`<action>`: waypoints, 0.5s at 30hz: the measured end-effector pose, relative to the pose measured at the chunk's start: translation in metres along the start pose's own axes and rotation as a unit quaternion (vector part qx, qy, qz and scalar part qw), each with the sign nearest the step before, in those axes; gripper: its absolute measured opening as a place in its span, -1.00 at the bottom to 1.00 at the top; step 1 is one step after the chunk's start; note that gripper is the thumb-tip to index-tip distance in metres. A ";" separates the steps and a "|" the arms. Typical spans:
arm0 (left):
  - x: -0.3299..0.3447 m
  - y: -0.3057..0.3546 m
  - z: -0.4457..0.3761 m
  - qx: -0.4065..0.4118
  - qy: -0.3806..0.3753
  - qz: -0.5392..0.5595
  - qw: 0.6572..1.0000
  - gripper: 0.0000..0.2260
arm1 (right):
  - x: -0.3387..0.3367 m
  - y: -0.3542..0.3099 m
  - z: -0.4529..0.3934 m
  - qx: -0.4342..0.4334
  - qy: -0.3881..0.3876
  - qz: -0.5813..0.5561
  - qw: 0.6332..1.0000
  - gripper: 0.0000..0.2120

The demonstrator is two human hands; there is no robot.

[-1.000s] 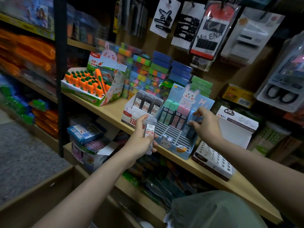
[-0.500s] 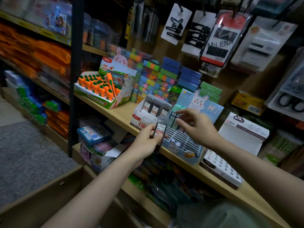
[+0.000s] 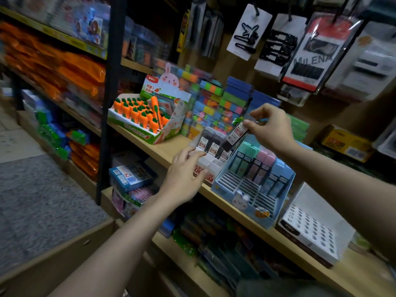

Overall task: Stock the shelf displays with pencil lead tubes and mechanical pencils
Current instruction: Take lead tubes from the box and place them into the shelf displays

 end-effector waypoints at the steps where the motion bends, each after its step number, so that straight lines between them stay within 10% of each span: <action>1: 0.000 -0.001 -0.001 0.007 -0.009 -0.007 1.000 -0.60 | 0.005 0.002 -0.003 -0.004 -0.003 0.013 1.000 -0.85; 15: 0.010 -0.008 -0.004 0.049 -0.034 -0.083 0.995 -0.57 | 0.052 0.027 0.005 -0.041 -0.095 0.127 0.987 -0.78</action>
Point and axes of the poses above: each hand's wrist, its own z-axis away from the middle knuckle, its own x-axis out of the palm, y = z × x, the point moved 4 cm from there along -z, towards the middle knuckle, and after that the axes turned 6 degrees about -x, right-handed, at the moved point
